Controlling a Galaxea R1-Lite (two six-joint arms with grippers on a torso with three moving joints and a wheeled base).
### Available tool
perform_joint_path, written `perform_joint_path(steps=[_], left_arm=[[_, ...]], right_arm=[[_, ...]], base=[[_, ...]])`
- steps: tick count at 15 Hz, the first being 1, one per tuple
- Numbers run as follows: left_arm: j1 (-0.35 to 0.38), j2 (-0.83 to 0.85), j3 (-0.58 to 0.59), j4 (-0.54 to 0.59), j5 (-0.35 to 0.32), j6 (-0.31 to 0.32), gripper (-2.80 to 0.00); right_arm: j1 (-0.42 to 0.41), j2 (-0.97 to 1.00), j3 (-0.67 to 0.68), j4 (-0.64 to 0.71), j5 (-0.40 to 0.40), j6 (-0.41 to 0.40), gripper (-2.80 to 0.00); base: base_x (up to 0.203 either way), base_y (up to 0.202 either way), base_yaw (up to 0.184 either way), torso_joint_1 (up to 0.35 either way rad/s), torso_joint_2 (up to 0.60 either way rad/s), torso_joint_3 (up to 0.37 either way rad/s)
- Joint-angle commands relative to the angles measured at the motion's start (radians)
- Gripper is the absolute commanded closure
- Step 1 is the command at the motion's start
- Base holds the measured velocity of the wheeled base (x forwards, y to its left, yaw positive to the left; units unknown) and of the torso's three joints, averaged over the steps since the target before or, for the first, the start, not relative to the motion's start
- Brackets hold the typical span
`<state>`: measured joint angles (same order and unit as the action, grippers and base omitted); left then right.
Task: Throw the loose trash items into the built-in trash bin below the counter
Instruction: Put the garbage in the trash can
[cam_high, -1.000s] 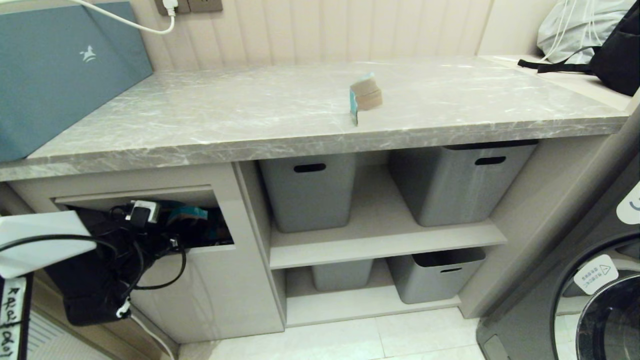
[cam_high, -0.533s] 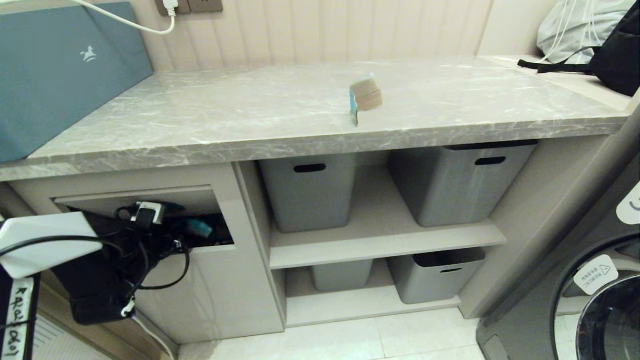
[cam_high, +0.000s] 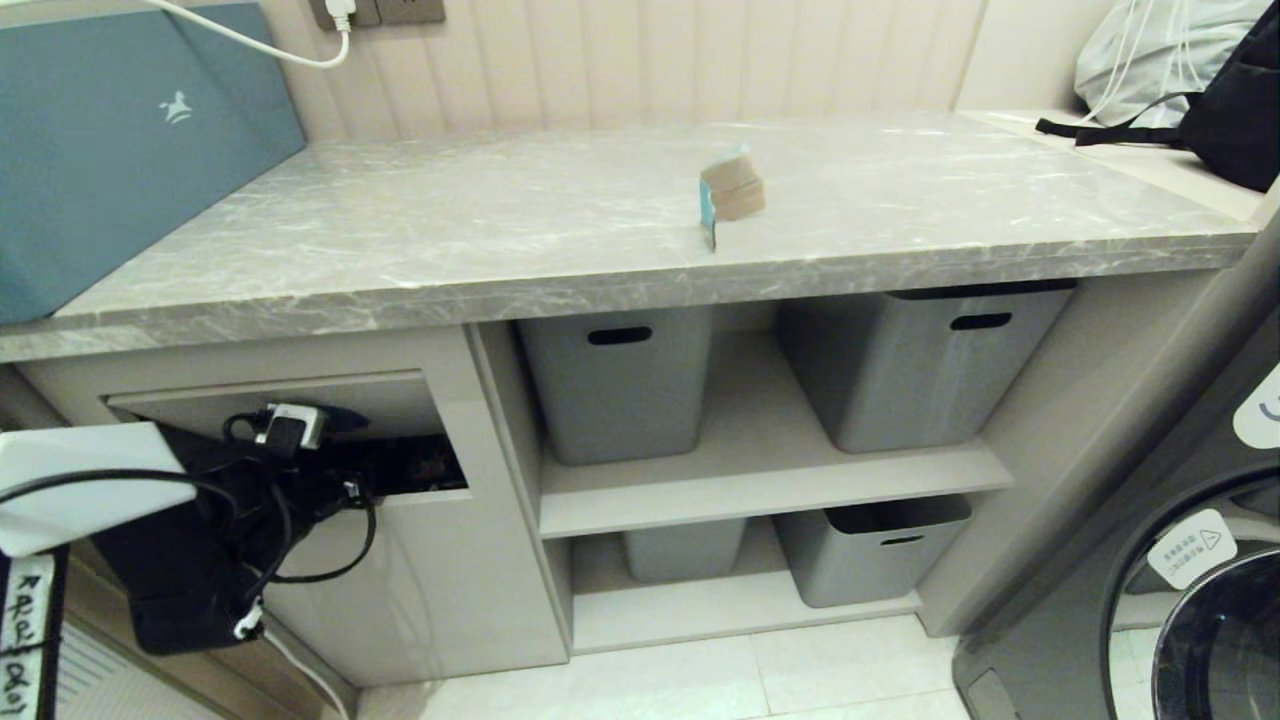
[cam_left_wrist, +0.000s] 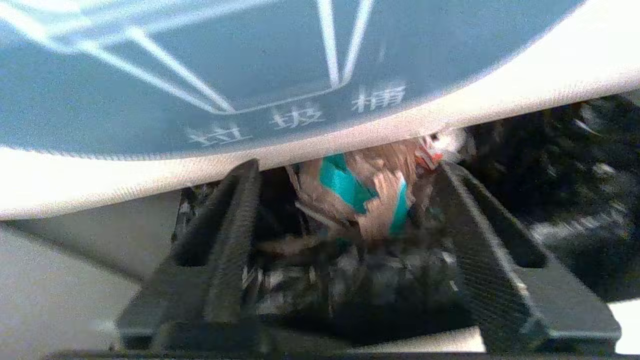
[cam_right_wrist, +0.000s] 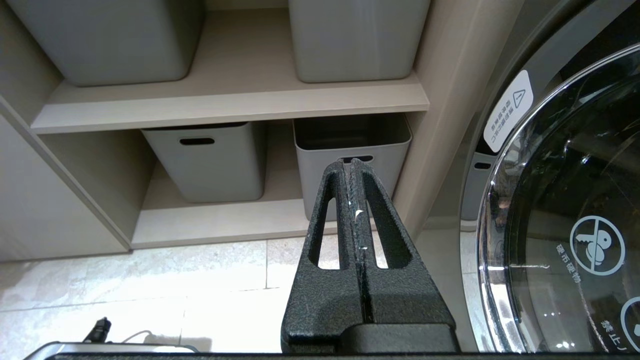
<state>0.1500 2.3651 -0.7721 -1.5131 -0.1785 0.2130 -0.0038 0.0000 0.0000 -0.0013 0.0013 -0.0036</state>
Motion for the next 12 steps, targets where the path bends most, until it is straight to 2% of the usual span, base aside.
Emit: perform_joint_path(steps=[1, 7, 11, 12], left_arm=[[0.0, -0.057, 0.055, -0.013, -0.002, 0.002, -2.8], [0.002, -0.232, 0.25, -0.017, -0.001, 0.0, -2.8], [0.002, -0.328, 0.319, -0.017, -0.001, -0.022, -2.8], [0.002, -0.349, 0.344, -0.017, -0.001, -0.023, 0.0]], right_arm=[[0.0, 0.0, 0.0, 0.0, 0.0, 0.0, 0.0], [-0.001, 0.0, 0.0, 0.0, 0.0, -0.001, 0.0], [0.001, 0.0, 0.0, 0.0, 0.0, -0.001, 0.0], [0.0, 0.0, 0.0, 0.0, 0.0, -0.001, 0.0]], base=[[0.0, 0.0, 0.0, 0.0, 0.0, 0.0], [0.0, 0.0, 0.0, 0.0, 0.0, 0.0], [0.0, 0.0, 0.0, 0.0, 0.0, 0.0], [0.0, 0.0, 0.0, 0.0, 0.0, 0.0]])
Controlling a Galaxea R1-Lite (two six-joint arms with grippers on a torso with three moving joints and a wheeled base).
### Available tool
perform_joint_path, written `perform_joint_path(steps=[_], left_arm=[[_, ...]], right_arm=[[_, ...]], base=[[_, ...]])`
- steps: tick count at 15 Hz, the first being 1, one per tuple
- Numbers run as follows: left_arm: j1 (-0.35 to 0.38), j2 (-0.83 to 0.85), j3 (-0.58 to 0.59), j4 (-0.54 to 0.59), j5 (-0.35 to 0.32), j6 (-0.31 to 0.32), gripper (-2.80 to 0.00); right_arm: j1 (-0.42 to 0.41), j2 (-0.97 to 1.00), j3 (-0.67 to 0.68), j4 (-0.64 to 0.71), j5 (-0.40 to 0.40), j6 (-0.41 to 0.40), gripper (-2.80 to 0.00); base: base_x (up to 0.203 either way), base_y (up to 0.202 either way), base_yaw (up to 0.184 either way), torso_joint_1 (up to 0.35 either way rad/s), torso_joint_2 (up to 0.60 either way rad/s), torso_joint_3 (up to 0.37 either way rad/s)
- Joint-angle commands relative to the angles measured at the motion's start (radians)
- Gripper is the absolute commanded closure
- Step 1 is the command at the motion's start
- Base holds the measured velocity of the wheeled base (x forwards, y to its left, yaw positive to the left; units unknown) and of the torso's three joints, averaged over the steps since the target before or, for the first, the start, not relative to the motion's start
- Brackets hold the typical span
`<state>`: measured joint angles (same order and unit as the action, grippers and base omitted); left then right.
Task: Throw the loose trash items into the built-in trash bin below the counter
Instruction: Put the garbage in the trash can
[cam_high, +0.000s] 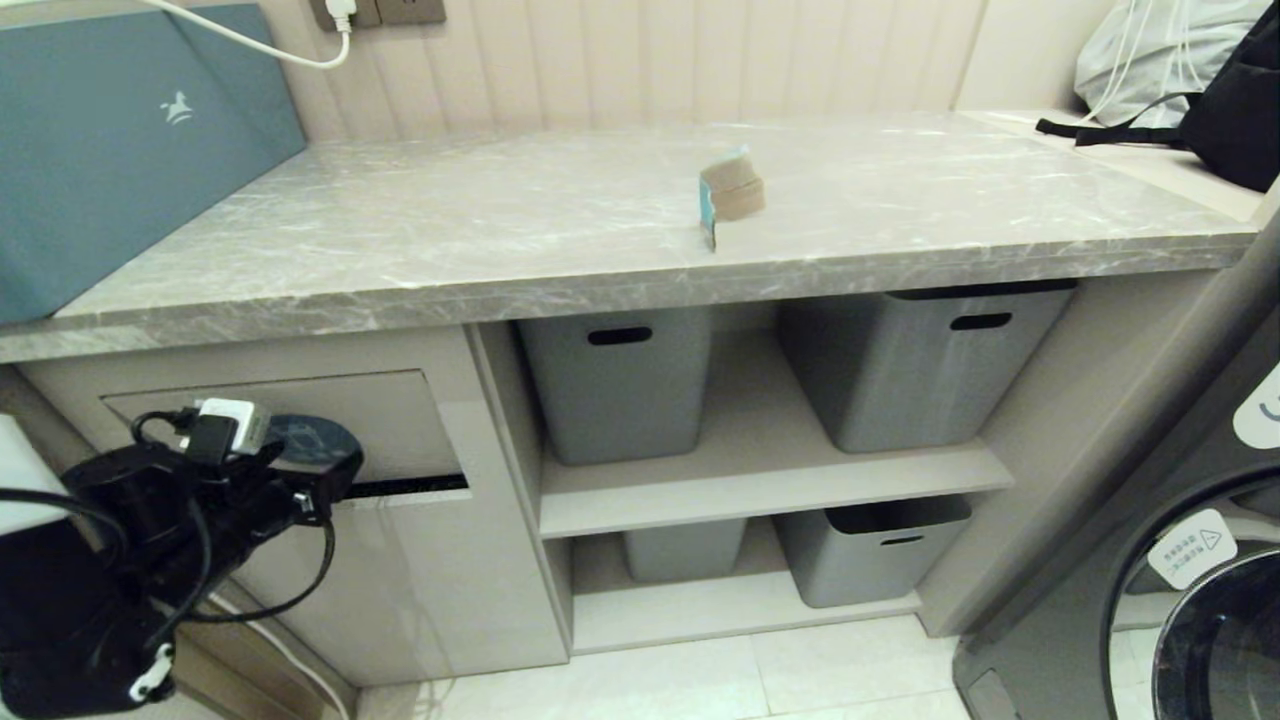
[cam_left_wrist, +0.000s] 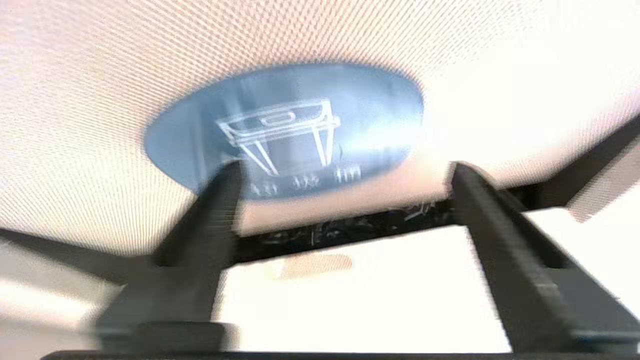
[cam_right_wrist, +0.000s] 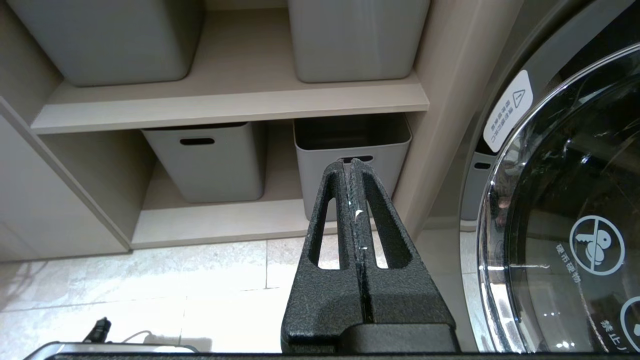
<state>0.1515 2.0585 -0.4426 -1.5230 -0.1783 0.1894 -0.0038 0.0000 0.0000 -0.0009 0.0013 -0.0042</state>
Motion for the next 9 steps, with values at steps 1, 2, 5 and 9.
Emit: perform_joint_path(steps=[1, 2, 5, 9], left_arm=[[0.0, -0.067, 0.043, -0.007, -0.001, 0.0, 0.0], [0.0, -0.095, 0.066, -0.007, -0.001, 0.0, 0.0], [-0.001, -0.216, 0.189, -0.007, -0.007, -0.002, 0.0], [-0.013, -0.329, 0.277, -0.005, -0.009, 0.001, 0.0]], right_arm=[[-0.001, 0.0, 0.0, -0.001, 0.0, 0.0, 0.0], [0.0, 0.0, 0.0, -0.001, 0.0, 0.0, 0.0], [0.0, 0.0, 0.0, -0.001, 0.0, 0.0, 0.0], [0.0, 0.0, 0.0, -0.001, 0.0, 0.0, 0.0]], base=[[0.0, 0.0, 0.0, 0.0, 0.0, 0.0], [0.0, 0.0, 0.0, 0.0, 0.0, 0.0], [0.0, 0.0, 0.0, 0.0, 0.0, 0.0], [0.0, 0.0, 0.0, 0.0, 0.0, 0.0]])
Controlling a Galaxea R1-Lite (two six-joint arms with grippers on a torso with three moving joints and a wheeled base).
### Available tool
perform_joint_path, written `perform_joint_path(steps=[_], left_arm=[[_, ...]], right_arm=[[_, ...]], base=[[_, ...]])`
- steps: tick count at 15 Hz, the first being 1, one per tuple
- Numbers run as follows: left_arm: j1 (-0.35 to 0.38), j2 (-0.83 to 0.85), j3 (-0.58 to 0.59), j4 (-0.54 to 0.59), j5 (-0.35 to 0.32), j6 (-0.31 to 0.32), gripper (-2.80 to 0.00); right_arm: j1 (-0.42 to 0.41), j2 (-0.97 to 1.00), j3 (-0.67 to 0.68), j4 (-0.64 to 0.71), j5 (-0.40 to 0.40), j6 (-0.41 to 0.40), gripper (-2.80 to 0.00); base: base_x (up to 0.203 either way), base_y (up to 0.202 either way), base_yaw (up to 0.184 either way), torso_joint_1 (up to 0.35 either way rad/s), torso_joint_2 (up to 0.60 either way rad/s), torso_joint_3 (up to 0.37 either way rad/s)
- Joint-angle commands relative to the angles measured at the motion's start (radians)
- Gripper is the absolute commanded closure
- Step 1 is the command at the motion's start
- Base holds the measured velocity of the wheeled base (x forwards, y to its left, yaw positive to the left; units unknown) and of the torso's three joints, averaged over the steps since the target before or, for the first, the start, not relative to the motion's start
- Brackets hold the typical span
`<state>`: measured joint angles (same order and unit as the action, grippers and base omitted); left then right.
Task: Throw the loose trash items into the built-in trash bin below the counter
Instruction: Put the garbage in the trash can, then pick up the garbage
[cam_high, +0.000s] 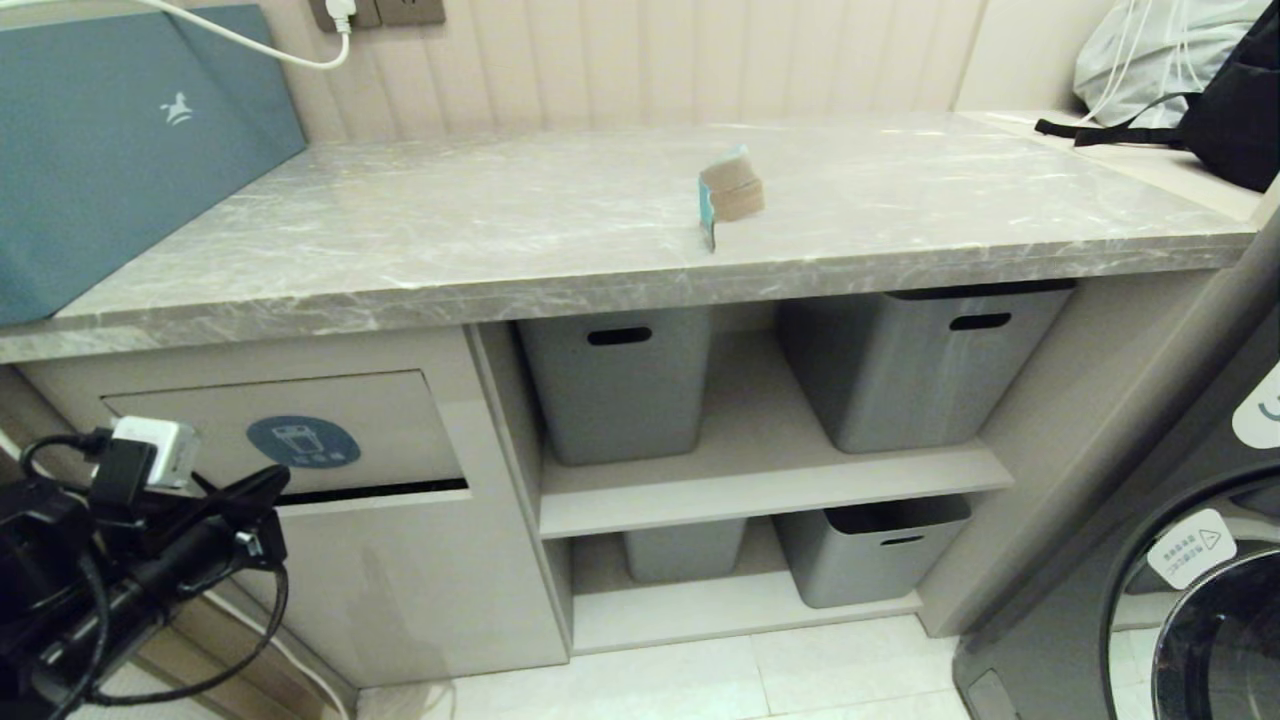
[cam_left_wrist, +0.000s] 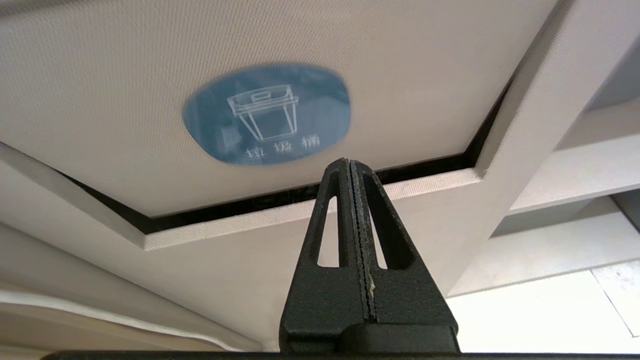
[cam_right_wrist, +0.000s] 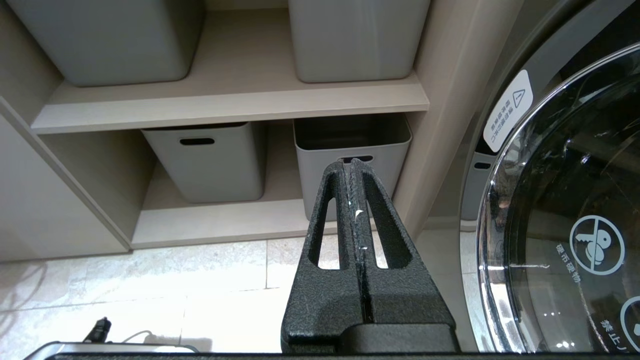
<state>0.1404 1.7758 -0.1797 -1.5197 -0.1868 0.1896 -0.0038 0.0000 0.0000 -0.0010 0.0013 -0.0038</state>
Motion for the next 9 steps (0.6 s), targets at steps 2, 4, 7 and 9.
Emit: perform_joint_path(steps=[2, 4, 7, 9], left_arm=[[-0.003, -0.088, 0.029, -0.006, -0.002, 0.002, 0.0], [-0.051, -0.157, 0.052, 0.014, -0.016, 0.003, 0.0], [-0.201, -0.295, 0.101, 0.056, -0.044, 0.005, 0.0], [-0.313, -0.367, 0.121, 0.093, -0.05, 0.004, 0.0]], right_arm=[[-0.001, 0.0, 0.0, 0.0, 0.0, -0.001, 0.0], [-0.001, 0.0, 0.0, 0.0, 0.0, -0.001, 0.0], [0.0, 0.0, 0.0, 0.0, 0.0, -0.001, 0.0], [0.001, 0.0, 0.0, 0.0, 0.0, -0.001, 0.0]], base=[[0.0, 0.0, 0.0, 0.0, 0.0, 0.0], [0.0, 0.0, 0.0, 0.0, 0.0, 0.0], [0.0, 0.0, 0.0, 0.0, 0.0, 0.0], [0.0, 0.0, 0.0, 0.0, 0.0, 0.0]])
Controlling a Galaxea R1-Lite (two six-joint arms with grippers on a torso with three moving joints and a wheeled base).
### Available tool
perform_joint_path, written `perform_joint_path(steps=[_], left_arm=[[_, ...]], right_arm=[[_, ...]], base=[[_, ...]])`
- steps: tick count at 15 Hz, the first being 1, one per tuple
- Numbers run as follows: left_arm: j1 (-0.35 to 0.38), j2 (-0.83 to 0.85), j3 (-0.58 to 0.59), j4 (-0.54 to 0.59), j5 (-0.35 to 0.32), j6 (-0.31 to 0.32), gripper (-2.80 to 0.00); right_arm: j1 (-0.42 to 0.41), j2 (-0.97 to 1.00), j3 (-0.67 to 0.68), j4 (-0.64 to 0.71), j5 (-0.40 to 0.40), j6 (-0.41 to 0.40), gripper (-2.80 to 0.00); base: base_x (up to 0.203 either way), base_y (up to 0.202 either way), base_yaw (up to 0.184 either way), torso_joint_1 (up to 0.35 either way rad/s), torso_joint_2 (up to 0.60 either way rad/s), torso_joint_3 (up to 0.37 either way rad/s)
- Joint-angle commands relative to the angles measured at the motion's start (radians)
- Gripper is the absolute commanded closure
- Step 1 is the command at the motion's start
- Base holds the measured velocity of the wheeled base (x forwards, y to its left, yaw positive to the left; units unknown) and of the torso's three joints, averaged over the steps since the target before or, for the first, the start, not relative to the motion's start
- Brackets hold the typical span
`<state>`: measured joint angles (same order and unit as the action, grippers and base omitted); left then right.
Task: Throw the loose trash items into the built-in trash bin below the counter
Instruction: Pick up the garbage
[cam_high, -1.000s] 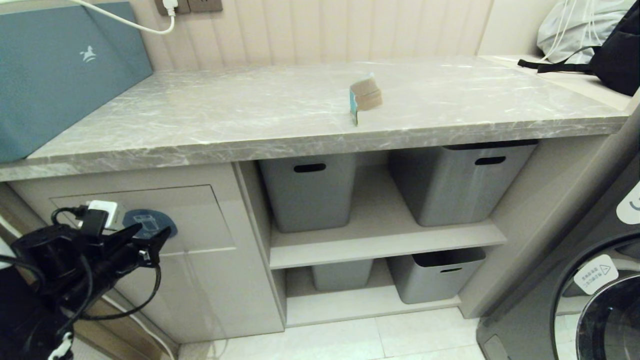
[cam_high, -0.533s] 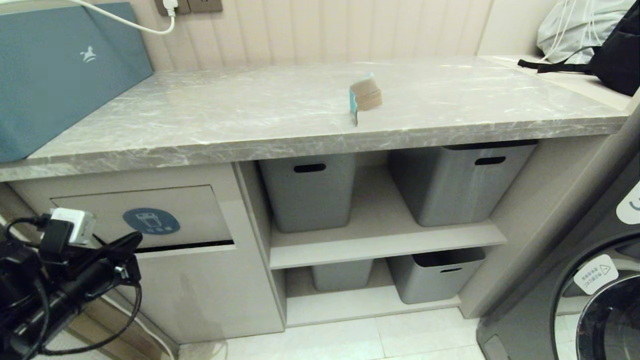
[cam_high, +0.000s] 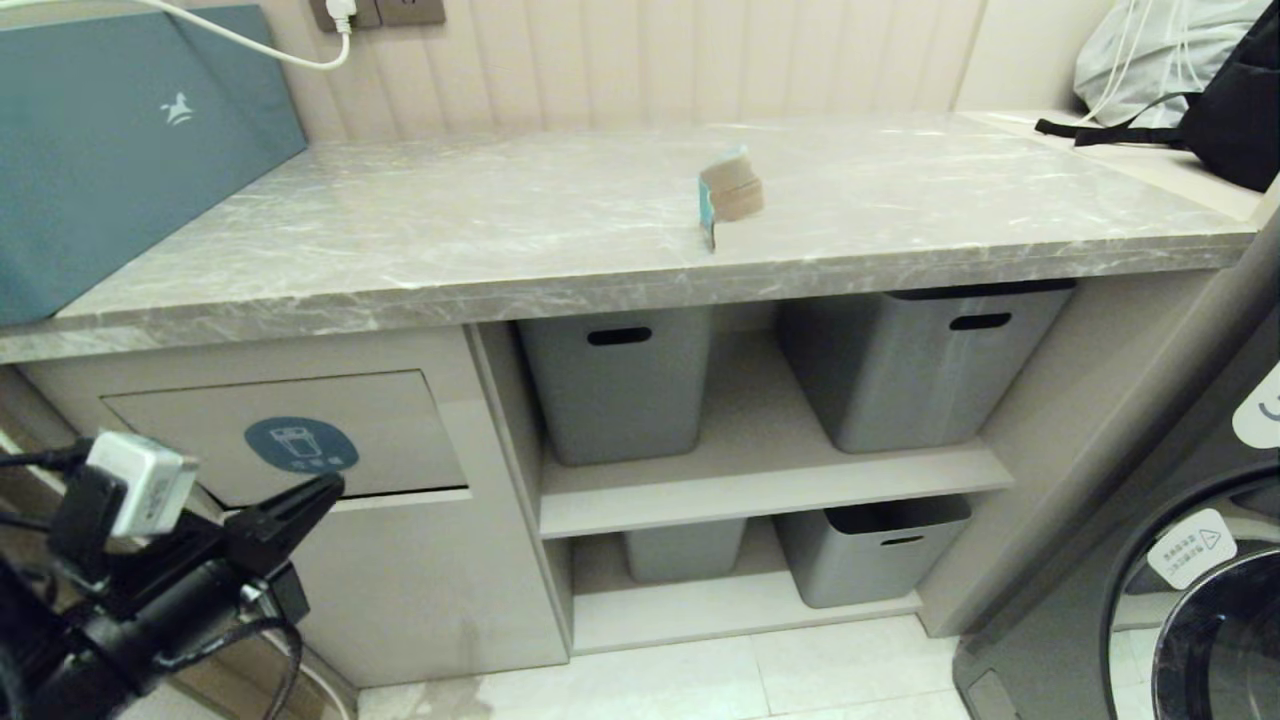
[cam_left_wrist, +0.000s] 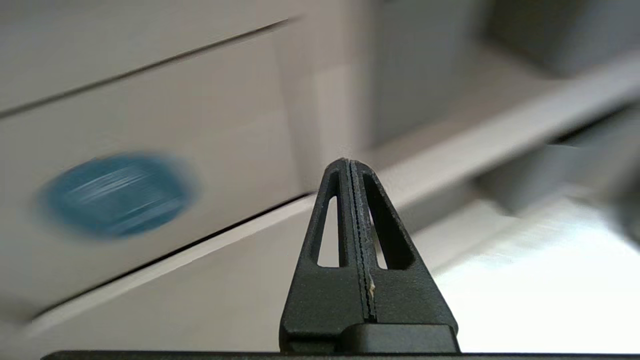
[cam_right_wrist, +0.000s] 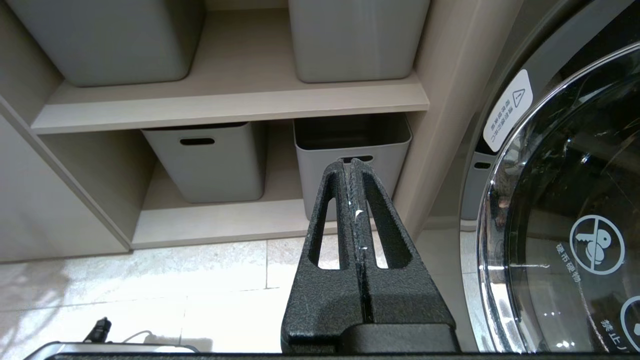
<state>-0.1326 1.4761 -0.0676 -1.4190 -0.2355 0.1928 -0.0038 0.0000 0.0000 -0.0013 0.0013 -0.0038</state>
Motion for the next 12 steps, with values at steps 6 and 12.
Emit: perform_joint_path(steps=[6, 12], left_arm=[[-0.221, -0.167, 0.018, 0.038, -0.062, 0.032, 0.0], [-0.045, -0.418, 0.042, 0.422, -0.142, 0.024, 0.0]], right_arm=[[-0.001, 0.0, 0.0, 0.0, 0.0, -0.001, 0.0], [0.001, 0.0, 0.0, 0.0, 0.0, 0.001, 0.0]], base=[[0.0, 0.0, 0.0, 0.0, 0.0, 0.0], [0.0, 0.0, 0.0, 0.0, 0.0, 0.0]])
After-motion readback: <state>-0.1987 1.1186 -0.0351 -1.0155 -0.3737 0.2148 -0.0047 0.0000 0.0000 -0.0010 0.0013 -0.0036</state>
